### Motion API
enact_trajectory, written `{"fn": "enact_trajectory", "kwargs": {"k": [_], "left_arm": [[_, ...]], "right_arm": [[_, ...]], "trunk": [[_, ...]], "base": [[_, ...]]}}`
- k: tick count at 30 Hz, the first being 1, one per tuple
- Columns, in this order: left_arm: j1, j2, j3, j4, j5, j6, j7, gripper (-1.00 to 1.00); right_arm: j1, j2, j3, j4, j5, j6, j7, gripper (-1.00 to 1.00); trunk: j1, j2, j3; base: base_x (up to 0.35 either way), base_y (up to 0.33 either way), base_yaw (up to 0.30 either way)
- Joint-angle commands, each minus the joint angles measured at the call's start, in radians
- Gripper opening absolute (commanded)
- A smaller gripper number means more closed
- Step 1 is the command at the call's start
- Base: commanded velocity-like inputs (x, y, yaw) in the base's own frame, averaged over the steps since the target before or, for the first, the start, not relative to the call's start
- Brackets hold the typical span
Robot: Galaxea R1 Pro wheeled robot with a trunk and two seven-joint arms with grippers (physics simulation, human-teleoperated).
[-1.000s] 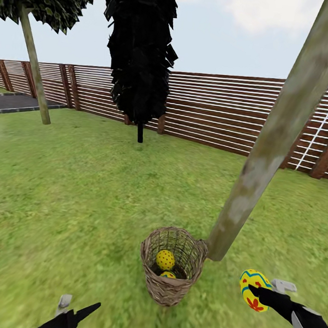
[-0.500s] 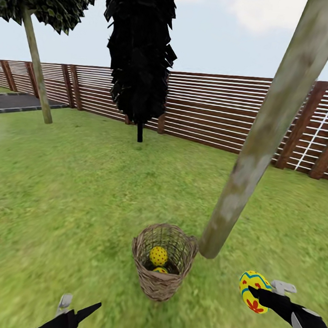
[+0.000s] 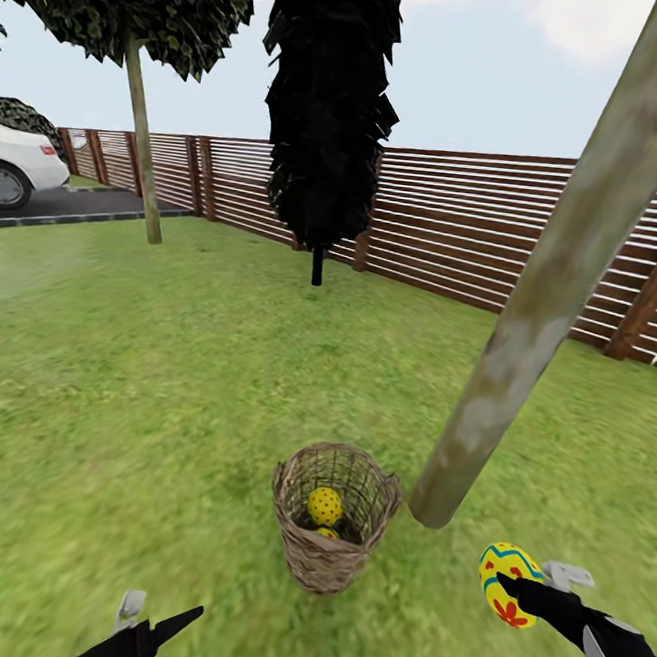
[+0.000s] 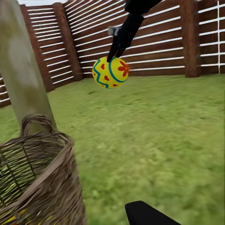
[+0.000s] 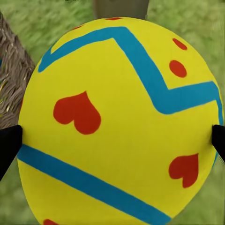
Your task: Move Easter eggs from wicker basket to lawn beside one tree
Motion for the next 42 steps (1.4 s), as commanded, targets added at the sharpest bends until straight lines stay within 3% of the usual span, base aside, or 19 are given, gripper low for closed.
{"fn": "enact_trajectory", "kwargs": {"k": [1, 6, 8, 10, 11, 13, 19, 22, 25, 28, 29, 30, 31, 32, 33, 35, 36, 39, 42], "left_arm": [[-0.001, 0.0, 0.002, 0.0, 0.001, 0.011, -0.004, 1.0], [-0.001, 0.0, 0.002, -0.001, 0.001, 0.011, -0.005, 1.0], [-0.001, -0.001, 0.002, -0.001, -0.001, 0.011, -0.006, 1.0], [-0.001, -0.001, 0.002, -0.001, -0.009, 0.011, -0.007, 1.0], [-0.001, -0.001, 0.002, -0.001, -0.012, 0.011, -0.008, 1.0], [-0.001, 0.0, 0.002, -0.001, -0.013, 0.011, -0.009, 1.0], [-0.001, 0.003, 0.003, -0.001, -0.011, 0.009, -0.013, 1.0], [-0.001, 0.006, 0.006, -0.007, -0.012, 0.01, -0.09, 1.0], [-0.002, 0.063, 0.015, -0.022, -0.004, 0.013, -0.148, 1.0], [-0.003, 0.106, 0.023, -0.14, -0.001, 0.037, -0.263, 1.0], [-0.004, 0.125, 0.044, -0.195, 0.003, 0.077, -0.283, 1.0], [-0.005, 0.137, 0.089, -0.239, 0.014, 0.141, -0.291, 1.0], [-0.007, 0.142, 0.164, -0.325, 0.029, 0.213, -0.298, 1.0], [-0.007, 0.142, 0.209, -0.414, 0.035, 0.255, -0.309, 1.0], [-0.007, 0.142, 0.227, -0.472, 0.039, 0.294, -0.313, 1.0], [-0.008, 0.14, 0.25, -0.61, 0.069, 0.401, -0.313, 1.0], [-0.008, 0.137, 0.257, -0.655, 0.101, 0.419, -0.313, 1.0], [-0.017, 0.126, 0.259, -0.744, 0.257, 0.44, -0.313, 1.0], [-0.026, 0.108, 0.258, -0.805, 0.304, 0.47, -0.313, 1.0]], "right_arm": [[0.0, 0.001, -0.008, -0.002, 0.009, 0.006, 0.007, -1.0], [0.0, 0.003, -0.007, 0.018, 0.014, 0.001, 0.002, -1.0], [0.0, 0.028, -0.006, 0.029, 0.025, -0.036, -0.069, -1.0], [0.0, 0.056, -0.006, 0.034, 0.065, -0.078, -0.144, -1.0], [0.0, 0.072, -0.006, 0.056, 0.114, -0.094, -0.163, -1.0], [0.0, 0.083, -0.005, 0.077, 0.144, -0.101, -0.169, -1.0], [0.0, 0.094, -0.004, 0.111, 0.153, -0.161, -0.172, -1.0], [0.0, 0.095, -0.003, 0.109, 0.152, -0.163, -0.172, -1.0], [0.0, 0.127, 0.0, 0.105, 0.152, -0.163, -0.223, -1.0], [-0.001, 0.16, 0.0, 0.101, 0.156, -0.164, -0.306, -1.0], [-0.002, 0.164, 0.0, 0.101, 0.157, -0.165, -0.315, -1.0], [-0.002, 0.166, 0.0, 0.101, 0.158, -0.165, -0.318, -1.0], [-0.003, 0.168, 0.0, 0.101, 0.158, -0.169, -0.32, -1.0], [-0.003, 0.173, 0.0, 0.101, 0.158, -0.174, -0.321, -1.0], [-0.004, 0.179, 0.001, 0.101, 0.158, -0.176, -0.322, -1.0], [-0.01, 0.198, 0.001, 0.101, 0.178, -0.178, -0.33, -1.0], [-0.012, 0.212, 0.0, 0.101, 0.196, -0.178, -0.341, -1.0], [-0.025, 0.239, 0.0, 0.101, 0.271, -0.179, -0.427, -1.0], [-0.046, 0.243, 0.0, 0.102, 0.285, -0.179, -0.445, -1.0]], "trunk": [[0.0, 0.0, -0.001], [0.0, 0.0, -0.001], [0.0, 0.0, -0.001], [0.0, 0.0, -0.001], [0.0, 0.0, -0.001], [0.0, 0.0, -0.001], [0.0, 0.0, -0.001], [0.0, 0.0, -0.001], [0.004, -0.007, -0.004], [0.015, -0.028, -0.013], [0.019, -0.035, -0.017], [0.023, -0.042, -0.02], [0.027, -0.049, -0.023], [0.031, -0.056, -0.026], [0.034, -0.063, -0.029], [0.042, -0.077, -0.035], [0.046, -0.084, -0.039], [0.057, -0.105, -0.048], [0.069, -0.126, -0.057]], "base": [[0.0, -0.334, 0.292], [0.0, -0.335, 0.279], [0.0, -0.335, 0.065], [0.0, -0.328, 0.012], [0.025, -0.226, 0.002], [0.038, -0.106, 0.001], [0.004, -0.01, 0.0], [0.0, 0.0, 0.0], [0.0, 0.0, 0.0], [0.0, 0.0, 0.0], [0.0, 0.0, 0.0], [0.0, 0.0, 0.0], [0.0, 0.0, 0.0], [0.0, 0.0, 0.0], [0.0, 0.0, 0.0], [0.0, 0.0, 0.0], [0.0, 0.0, 0.0], [0.0, 0.0, 0.0], [0.0, 0.0, 0.0]]}}
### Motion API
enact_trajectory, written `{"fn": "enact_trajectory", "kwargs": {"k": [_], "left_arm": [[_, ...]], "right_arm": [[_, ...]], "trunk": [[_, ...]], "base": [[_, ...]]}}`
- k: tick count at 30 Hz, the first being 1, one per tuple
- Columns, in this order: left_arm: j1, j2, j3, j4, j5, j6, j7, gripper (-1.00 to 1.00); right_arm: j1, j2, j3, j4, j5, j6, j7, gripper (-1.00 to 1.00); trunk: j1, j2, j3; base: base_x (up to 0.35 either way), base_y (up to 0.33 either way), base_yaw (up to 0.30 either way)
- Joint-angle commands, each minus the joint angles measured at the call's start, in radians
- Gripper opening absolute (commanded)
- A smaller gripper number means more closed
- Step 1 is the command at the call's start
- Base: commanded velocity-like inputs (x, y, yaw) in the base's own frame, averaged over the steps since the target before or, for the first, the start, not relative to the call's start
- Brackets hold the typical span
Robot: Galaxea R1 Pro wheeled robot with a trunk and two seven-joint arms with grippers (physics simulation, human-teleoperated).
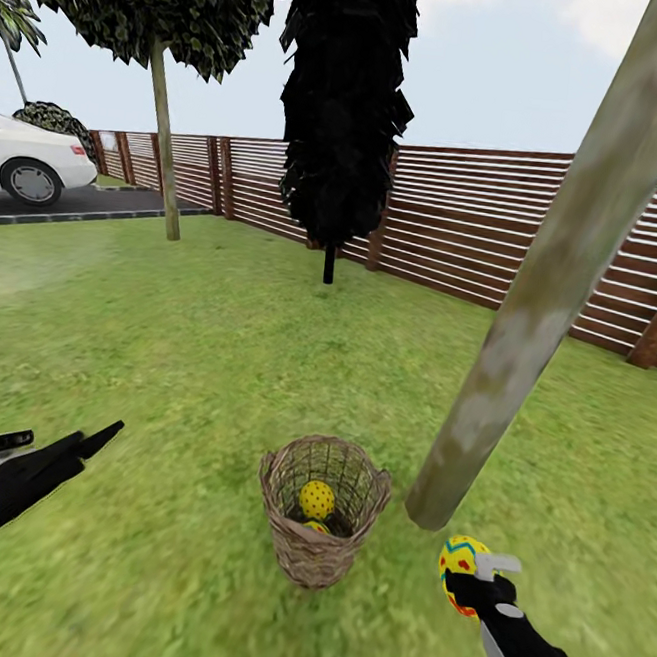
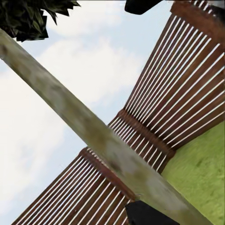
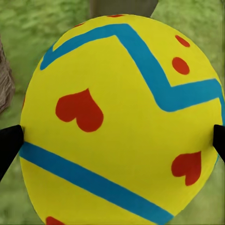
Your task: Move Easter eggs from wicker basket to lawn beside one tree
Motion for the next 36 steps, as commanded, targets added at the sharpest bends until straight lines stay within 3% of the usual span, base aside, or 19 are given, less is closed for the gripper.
{"fn": "enact_trajectory", "kwargs": {"k": [1, 4, 6, 13, 16, 19, 22, 27, 36], "left_arm": [[-0.007, -0.014, 0.0, -0.027, 0.003, 0.042, -0.004, 1.0], [-0.012, -0.05, -0.001, -0.138, 0.004, 0.081, -0.004, 1.0], [-0.013, -0.057, -0.007, -0.159, 0.004, 0.085, -0.004, 1.0], [-0.039, -0.041, -0.001, -0.158, 0.014, 0.108, -0.004, 1.0], [-0.041, -0.054, -0.008, -0.155, 0.014, 0.116, 0.002, 1.0], [-0.042, -0.067, -0.01, -0.152, 0.014, 0.116, 0.015, 1.0], [-0.042, -0.092, -0.01, -0.15, 0.013, 0.116, 0.016, 1.0], [-0.04, -0.104, -0.009, -0.146, 0.014, 0.102, 0.018, 1.0], [-0.04, -0.106, -0.009, -0.117, 0.014, 0.101, 0.018, 1.0]], "right_arm": [[-0.005, -0.001, -0.007, 0.002, 0.011, -0.005, -0.002, -1.0], [-0.023, -0.002, -0.007, 0.004, 0.012, -0.005, -0.003, -1.0], [-0.036, -0.002, -0.007, 0.009, 0.013, -0.004, -0.005, -1.0], [-0.044, -0.004, -0.008, 0.011, 0.014, -0.004, -0.007, -1.0], [-0.044, -0.005, -0.009, 0.01, 0.014, -0.005, -0.008, -1.0], [-0.044, -0.005, -0.01, 0.008, 0.011, -0.009, -0.078, -1.0], [-0.044, -0.006, -0.01, 0.007, 0.009, -0.034, -0.098, -1.0], [-0.043, -0.006, -0.01, 0.007, 0.009, -0.037, -0.099, -1.0], [-0.043, -0.003, -0.007, 0.008, 0.013, -0.04, -0.098, -1.0]], "trunk": [[0.004, -0.008, -0.004], [0.015, -0.029, -0.014], [0.023, -0.043, -0.02], [0.05, -0.092, -0.042], [0.061, -0.113, -0.051], [0.073, -0.134, -0.061], [0.084, -0.155, -0.07], [0.084, -0.155, -0.07], [0.084, -0.155, -0.07]], "base": [[0.0, 0.0, 0.0], [0.0, 0.0, 0.0], [0.0, 0.0, 0.0], [0.0, 0.0, 0.0], [0.0, 0.0, 0.0], [0.0, 0.0, 0.0], [0.0, 0.0, 0.0], [0.0, 0.0, 0.0], [0.0, -0.284, 0.0]]}}
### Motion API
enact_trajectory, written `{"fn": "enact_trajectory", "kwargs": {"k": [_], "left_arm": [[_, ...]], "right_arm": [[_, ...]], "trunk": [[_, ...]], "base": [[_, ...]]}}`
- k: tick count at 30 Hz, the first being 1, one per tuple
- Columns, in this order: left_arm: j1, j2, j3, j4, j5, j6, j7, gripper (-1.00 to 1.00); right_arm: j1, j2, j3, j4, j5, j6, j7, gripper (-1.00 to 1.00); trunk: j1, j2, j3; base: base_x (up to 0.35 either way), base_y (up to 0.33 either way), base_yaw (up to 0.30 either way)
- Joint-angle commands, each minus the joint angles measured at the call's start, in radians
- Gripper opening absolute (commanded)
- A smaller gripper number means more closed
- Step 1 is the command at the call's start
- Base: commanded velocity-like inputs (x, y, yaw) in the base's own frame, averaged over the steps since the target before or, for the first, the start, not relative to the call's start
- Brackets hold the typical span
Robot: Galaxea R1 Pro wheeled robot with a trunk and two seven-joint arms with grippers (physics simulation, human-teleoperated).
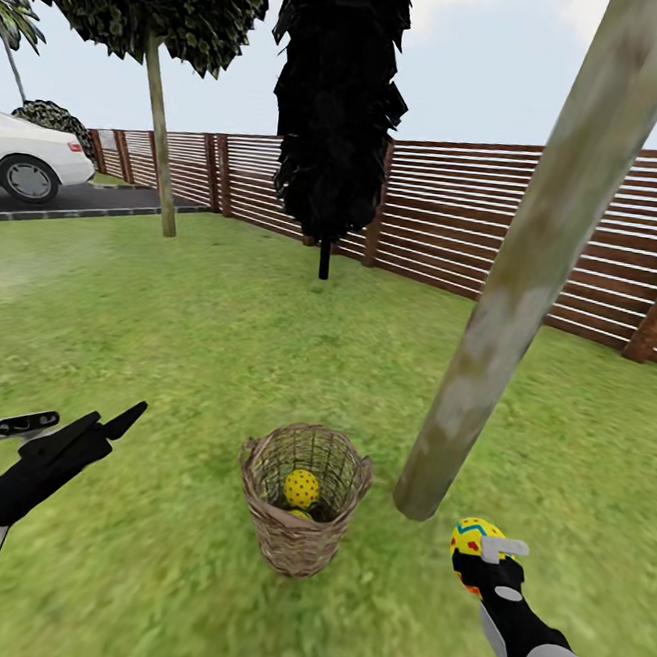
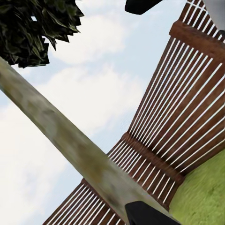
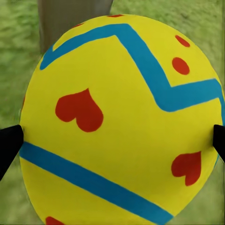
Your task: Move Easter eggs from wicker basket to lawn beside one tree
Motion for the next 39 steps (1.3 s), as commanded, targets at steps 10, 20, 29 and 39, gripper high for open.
{"fn": "enact_trajectory", "kwargs": {"k": [10, 20, 29, 39], "left_arm": [[-0.001, -0.028, 0.003, -0.002, 0.0, 0.007, -0.004, 1.0], [-0.001, -0.034, 0.0, -0.003, 0.001, 0.008, -0.003, 1.0], [-0.001, -0.034, 0.0, -0.004, 0.002, 0.009, -0.004, 1.0], [-0.001, -0.037, -0.001, -0.004, 0.001, 0.009, -0.004, 1.0]], "right_arm": [[-0.001, 0.001, -0.006, 0.005, 0.023, -0.004, 0.007, -1.0], [-0.024, 0.037, 0.144, 0.007, 0.029, 0.005, 0.006, -1.0], [-0.03, 0.035, 0.146, 0.021, 0.03, 0.004, 0.006, -1.0], [-0.03, 0.031, 0.146, 0.02, 0.023, -0.002, 0.006, -1.0]], "trunk": [[0.0, 0.0, -0.001], [0.038, -0.07, -0.032], [0.069, -0.126, -0.057], [0.088, -0.161, -0.073]], "base": [[0.0, -0.118, 0.0], [0.0, 0.0, 0.0], [0.0, 0.0, 0.0], [0.0, 0.0, 0.0]]}}
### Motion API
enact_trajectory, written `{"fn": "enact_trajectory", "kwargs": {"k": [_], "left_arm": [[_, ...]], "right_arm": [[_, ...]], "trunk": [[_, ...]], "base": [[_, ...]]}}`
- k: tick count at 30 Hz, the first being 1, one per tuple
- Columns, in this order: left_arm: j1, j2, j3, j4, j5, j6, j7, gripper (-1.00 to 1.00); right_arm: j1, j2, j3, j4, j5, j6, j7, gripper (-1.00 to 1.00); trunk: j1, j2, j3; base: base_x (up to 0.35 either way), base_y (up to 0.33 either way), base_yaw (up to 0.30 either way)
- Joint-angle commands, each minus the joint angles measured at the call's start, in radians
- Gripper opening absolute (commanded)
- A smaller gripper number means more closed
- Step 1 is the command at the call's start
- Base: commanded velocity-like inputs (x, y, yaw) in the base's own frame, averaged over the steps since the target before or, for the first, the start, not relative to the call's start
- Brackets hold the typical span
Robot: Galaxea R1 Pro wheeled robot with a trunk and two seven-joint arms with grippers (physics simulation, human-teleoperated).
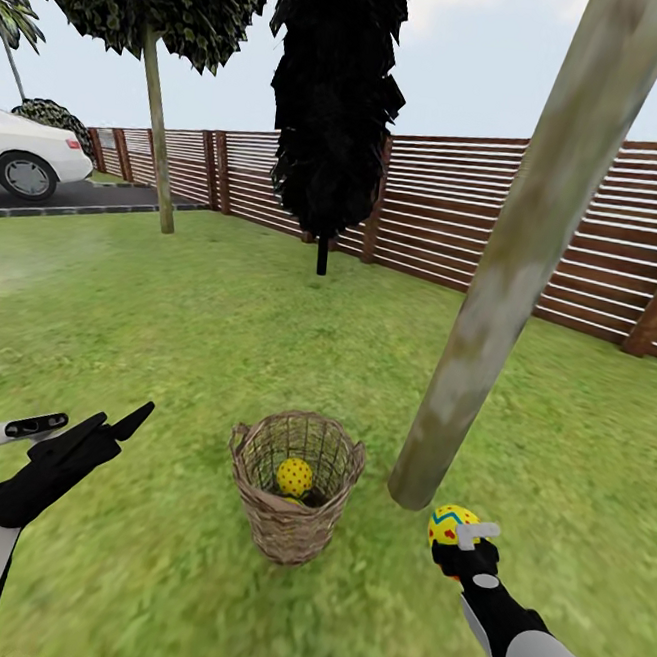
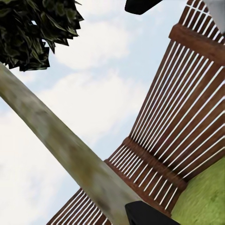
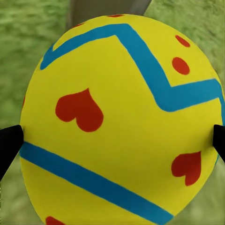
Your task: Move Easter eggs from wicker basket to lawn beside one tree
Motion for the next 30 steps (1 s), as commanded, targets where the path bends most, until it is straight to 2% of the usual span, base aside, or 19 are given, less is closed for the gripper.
{"fn": "enact_trajectory", "kwargs": {"k": [1, 3, 7, 30], "left_arm": [[-0.001, 0.0, 0.0, 0.0, -0.001, 0.011, -0.004, 1.0], [-0.001, 0.0, 0.0, 0.0, -0.001, 0.011, -0.004, 1.0], [-0.001, 0.0, -0.002, 0.0, -0.002, 0.011, -0.004, 1.0], [-0.001, 0.0, -0.003, -0.002, -0.001, 0.013, -0.004, 1.0]], "right_arm": [[-0.001, 0.001, -0.008, 0.002, 0.009, -0.005, -0.001, -1.0], [-0.001, 0.002, -0.007, -0.002, 0.012, -0.012, -0.001, -1.0], [-0.001, 0.004, -0.003, 0.001, 0.017, -0.088, -0.001, -1.0], [-0.001, 0.003, -0.003, 0.006, 0.014, -0.088, -0.007, -1.0]], "trunk": [[0.004, -0.008, -0.004], [0.011, -0.022, -0.01], [0.027, -0.05, -0.023], [0.115, -0.211, -0.095]], "base": [[0.0, 0.0, 0.0], [0.0, 0.0, 0.0], [0.0, 0.0, 0.0], [0.0, 0.0, 0.0]]}}
